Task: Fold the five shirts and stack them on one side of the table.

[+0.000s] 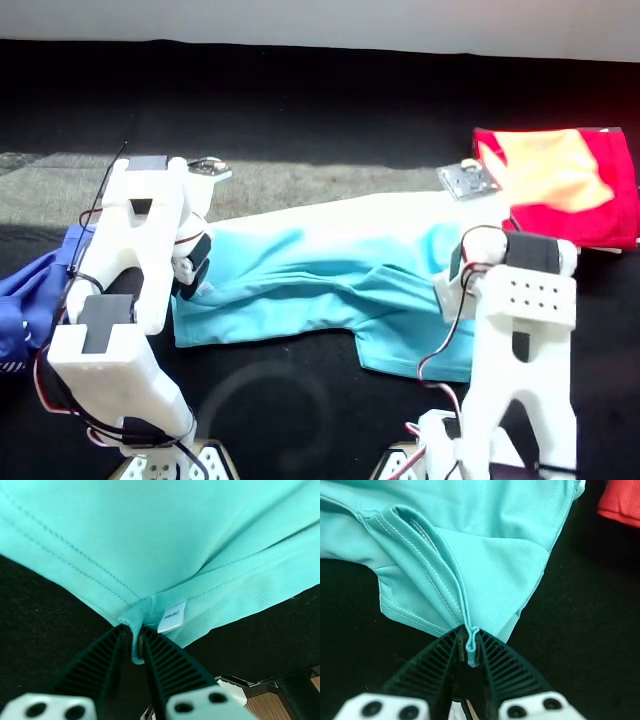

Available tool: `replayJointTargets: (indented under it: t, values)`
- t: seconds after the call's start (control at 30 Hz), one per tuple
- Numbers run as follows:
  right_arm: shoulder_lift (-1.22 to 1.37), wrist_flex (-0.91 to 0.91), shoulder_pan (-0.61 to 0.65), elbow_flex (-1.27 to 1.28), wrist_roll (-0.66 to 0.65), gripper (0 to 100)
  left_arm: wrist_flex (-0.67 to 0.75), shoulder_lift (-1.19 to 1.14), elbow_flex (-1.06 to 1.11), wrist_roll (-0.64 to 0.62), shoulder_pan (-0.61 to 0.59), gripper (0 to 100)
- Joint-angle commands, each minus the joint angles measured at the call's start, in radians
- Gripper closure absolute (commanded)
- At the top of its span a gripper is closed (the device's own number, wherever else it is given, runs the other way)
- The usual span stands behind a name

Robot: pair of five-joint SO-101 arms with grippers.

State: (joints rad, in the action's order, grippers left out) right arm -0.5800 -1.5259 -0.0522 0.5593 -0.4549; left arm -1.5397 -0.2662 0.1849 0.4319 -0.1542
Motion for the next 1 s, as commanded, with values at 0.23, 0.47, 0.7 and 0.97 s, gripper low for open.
replayJointTargets:
  t: [0.23,0.47,0.7,0.97]
  values:
    - [-0.076,0.028,-0.016,0.173,-0.054,99.3,-0.058,0.076,-0.035,0.008,-0.004,99]
    - [-0.076,-0.007,-0.035,0.177,-0.055,99.3,-0.094,0.148,-0.022,0.008,0.001,99]
    - [-0.077,-0.03,-0.056,0.16,-0.092,99.3,-0.084,0.156,0.097,0.009,0.018,99]
    - [-0.076,-0.042,-0.148,0.142,-0.158,99.3,0.014,0.148,0.166,0.051,-0.012,99]
